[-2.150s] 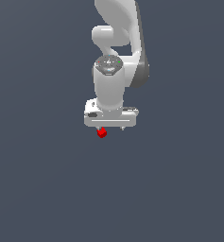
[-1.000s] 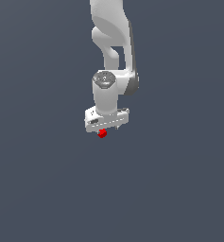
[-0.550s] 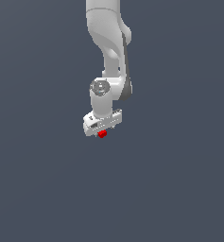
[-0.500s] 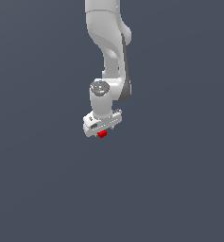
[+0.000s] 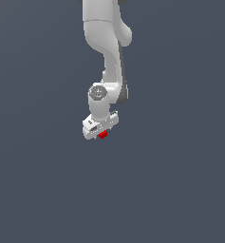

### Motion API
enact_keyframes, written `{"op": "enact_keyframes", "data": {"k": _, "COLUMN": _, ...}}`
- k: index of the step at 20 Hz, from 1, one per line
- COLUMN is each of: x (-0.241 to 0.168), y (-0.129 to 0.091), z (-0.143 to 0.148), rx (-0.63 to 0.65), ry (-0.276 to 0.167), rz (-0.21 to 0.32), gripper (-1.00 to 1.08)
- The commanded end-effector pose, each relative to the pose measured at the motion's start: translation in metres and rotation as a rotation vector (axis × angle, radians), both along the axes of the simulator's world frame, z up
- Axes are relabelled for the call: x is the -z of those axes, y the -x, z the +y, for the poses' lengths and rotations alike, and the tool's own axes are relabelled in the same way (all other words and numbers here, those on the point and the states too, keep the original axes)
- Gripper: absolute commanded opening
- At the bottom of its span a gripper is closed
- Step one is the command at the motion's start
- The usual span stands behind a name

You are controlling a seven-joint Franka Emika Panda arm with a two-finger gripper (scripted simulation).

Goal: Pick up the red cube and move it to a goal position.

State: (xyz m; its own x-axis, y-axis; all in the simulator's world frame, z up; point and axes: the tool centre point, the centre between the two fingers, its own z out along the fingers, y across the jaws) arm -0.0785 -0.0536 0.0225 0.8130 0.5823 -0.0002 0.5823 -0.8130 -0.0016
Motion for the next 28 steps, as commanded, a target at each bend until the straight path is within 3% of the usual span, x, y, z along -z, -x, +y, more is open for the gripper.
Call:
{"op": "enact_keyframes", "data": {"k": 1, "x": 0.002, "y": 0.000, "z": -0.001, "rx": -0.011, "ry": 0.000, "rz": -0.001, "gripper": 1.00}}
{"op": "enact_keyframes", "data": {"k": 2, "x": 0.002, "y": 0.000, "z": -0.001, "rx": -0.012, "ry": 0.000, "rz": -0.001, "gripper": 1.00}}
{"op": "enact_keyframes", "data": {"k": 3, "x": 0.002, "y": 0.000, "z": -0.001, "rx": -0.012, "ry": 0.000, "rz": -0.001, "gripper": -1.00}}
{"op": "enact_keyframes", "data": {"k": 17, "x": -0.003, "y": -0.001, "z": 0.000, "rx": -0.011, "ry": 0.001, "rz": -0.002, "gripper": -1.00}}
{"op": "enact_keyframes", "data": {"k": 28, "x": -0.061, "y": -0.017, "z": 0.024, "rx": -0.012, "ry": 0.001, "rz": -0.001, "gripper": -1.00}}
